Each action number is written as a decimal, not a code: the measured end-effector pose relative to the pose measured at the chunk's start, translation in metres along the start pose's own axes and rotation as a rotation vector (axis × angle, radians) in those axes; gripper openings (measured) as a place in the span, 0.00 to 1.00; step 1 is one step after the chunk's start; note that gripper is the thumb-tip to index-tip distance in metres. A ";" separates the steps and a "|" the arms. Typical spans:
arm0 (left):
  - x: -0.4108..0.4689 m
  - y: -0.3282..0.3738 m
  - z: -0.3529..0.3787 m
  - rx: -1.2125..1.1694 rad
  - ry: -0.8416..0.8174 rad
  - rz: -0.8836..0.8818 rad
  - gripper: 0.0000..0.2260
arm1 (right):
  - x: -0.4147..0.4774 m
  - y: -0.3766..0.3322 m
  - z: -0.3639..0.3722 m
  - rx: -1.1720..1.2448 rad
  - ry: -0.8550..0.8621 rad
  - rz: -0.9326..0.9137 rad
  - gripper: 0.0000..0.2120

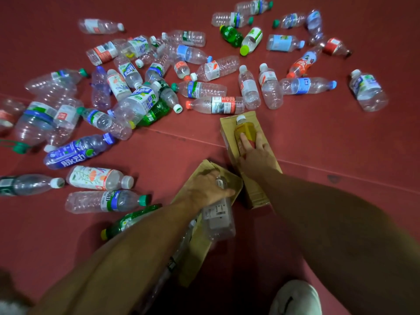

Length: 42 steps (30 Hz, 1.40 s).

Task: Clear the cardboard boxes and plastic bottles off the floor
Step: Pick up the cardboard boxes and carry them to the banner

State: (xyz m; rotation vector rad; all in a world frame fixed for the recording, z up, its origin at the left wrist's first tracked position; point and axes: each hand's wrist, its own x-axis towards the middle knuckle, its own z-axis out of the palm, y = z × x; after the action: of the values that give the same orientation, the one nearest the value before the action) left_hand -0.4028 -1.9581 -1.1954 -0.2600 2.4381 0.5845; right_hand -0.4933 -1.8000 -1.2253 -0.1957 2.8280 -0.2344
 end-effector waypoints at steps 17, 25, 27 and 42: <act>0.009 -0.022 -0.051 0.263 0.310 -0.074 0.30 | -0.023 -0.021 -0.014 0.071 0.071 -0.030 0.31; -0.005 -0.006 -0.004 0.238 0.059 0.317 0.44 | -0.024 0.014 -0.038 -0.067 0.003 0.232 0.37; -0.002 -0.009 0.008 0.291 0.066 0.307 0.47 | -0.026 0.021 -0.037 -0.101 -0.012 0.253 0.37; -0.023 -0.098 -0.013 0.350 -0.070 0.115 0.52 | -0.016 -0.031 -0.025 -0.237 0.016 -0.181 0.36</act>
State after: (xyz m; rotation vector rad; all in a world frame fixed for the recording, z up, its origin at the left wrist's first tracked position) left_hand -0.3603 -2.0501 -1.2058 0.0447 2.4461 0.2028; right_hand -0.4823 -1.8240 -1.1916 -0.5035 2.8494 0.0631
